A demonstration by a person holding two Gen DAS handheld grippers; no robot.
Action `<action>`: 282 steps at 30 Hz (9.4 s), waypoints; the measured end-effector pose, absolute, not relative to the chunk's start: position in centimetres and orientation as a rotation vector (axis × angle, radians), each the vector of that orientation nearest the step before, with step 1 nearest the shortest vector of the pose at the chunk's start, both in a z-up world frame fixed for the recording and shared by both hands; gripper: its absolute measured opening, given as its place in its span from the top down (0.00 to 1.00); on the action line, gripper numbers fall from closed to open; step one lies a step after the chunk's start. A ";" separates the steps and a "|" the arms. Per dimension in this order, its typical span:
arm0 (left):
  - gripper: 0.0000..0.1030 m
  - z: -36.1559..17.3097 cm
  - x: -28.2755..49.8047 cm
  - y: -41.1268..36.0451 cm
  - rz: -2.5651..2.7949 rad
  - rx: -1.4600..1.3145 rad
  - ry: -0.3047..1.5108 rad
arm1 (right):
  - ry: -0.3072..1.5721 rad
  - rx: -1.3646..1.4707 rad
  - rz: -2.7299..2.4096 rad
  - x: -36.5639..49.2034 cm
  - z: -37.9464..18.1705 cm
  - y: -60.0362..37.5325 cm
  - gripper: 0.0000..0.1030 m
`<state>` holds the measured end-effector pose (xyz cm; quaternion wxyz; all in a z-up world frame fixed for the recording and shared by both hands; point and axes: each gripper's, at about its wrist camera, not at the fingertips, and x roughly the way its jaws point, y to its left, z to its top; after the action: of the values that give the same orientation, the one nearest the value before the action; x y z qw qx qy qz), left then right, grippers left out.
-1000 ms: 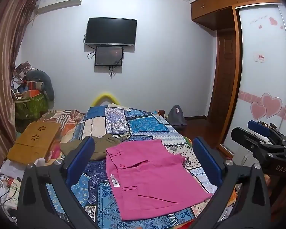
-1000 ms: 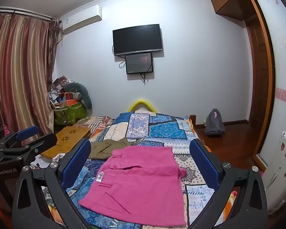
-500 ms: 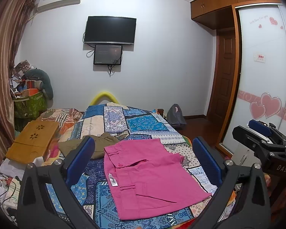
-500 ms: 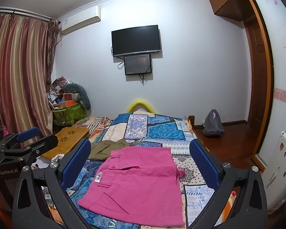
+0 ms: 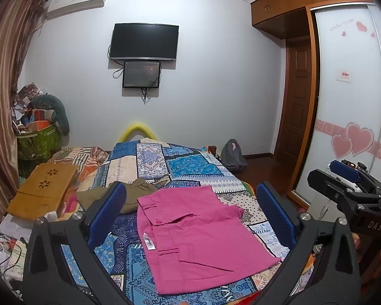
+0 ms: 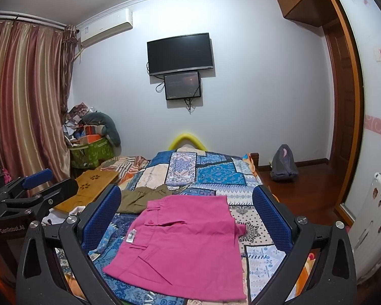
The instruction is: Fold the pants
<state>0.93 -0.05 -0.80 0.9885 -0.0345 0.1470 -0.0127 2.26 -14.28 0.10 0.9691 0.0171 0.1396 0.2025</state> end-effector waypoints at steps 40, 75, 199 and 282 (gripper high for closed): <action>0.00 -0.7 1.2 0.0 -0.025 -0.067 0.307 | 0.300 0.036 0.413 2.6 -0.1 -13.8 0.00; 0.00 -11.5 25.0 10.8 0.188 -0.038 0.632 | 0.676 -0.026 0.372 23.0 -9.5 -14.0 0.00; 0.56 -16.0 6.1 4.9 -0.055 0.115 0.818 | 0.830 0.050 0.290 8.7 -15.2 -24.4 0.47; 0.00 -10.7 10.8 6.5 0.084 0.017 0.705 | 0.612 -0.080 0.463 13.8 -7.4 -17.5 0.49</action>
<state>10.79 6.51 -10.72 0.9375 0.0081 0.3453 0.0413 13.76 -17.48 -7.38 0.9266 -0.0390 0.2983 0.2257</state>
